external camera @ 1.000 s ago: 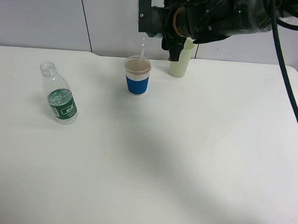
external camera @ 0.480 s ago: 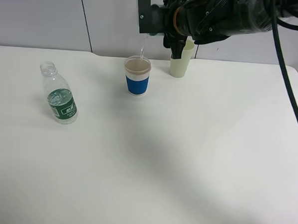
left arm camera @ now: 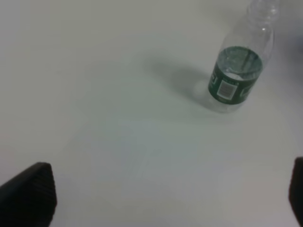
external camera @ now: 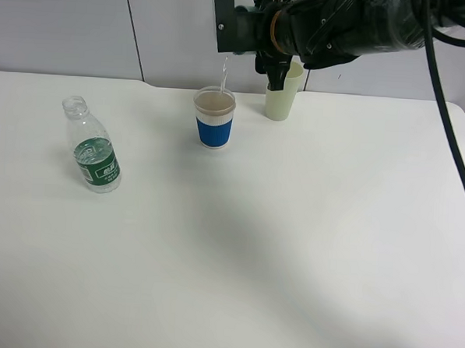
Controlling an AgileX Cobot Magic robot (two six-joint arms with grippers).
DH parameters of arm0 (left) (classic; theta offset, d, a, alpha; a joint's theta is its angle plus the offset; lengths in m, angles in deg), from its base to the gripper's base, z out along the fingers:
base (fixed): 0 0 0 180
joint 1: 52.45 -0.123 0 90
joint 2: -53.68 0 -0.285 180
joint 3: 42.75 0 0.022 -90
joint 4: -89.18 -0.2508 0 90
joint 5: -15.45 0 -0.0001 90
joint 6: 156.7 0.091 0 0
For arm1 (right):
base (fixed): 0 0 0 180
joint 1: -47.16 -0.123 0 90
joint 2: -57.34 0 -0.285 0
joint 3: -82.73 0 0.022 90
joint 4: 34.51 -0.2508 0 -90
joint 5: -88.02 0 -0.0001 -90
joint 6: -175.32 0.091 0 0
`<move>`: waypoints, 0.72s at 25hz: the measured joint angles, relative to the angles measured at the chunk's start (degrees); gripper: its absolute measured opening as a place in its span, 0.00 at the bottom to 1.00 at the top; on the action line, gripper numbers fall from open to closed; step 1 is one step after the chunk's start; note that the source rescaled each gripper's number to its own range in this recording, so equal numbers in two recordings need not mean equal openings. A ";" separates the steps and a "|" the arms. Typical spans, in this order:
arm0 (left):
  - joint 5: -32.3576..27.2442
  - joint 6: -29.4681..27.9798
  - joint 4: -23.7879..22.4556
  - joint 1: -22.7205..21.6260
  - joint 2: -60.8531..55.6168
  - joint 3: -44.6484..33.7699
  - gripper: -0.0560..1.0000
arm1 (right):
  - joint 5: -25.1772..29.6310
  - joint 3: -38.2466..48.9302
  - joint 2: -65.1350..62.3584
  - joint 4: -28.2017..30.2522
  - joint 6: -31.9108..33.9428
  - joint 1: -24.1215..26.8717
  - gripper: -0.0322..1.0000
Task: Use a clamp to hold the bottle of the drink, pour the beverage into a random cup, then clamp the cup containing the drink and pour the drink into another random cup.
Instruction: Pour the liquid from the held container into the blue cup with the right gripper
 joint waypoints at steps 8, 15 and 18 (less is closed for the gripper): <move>0.00 0.00 0.00 0.00 0.00 0.00 1.00 | 0.00 0.00 0.00 0.00 0.00 0.00 0.03; 0.00 0.00 0.00 0.00 0.00 0.00 1.00 | 0.00 0.00 0.00 0.00 0.00 0.00 0.03; 0.00 0.00 0.00 0.00 0.00 0.00 1.00 | -0.05 0.00 0.00 0.00 -0.06 0.00 0.03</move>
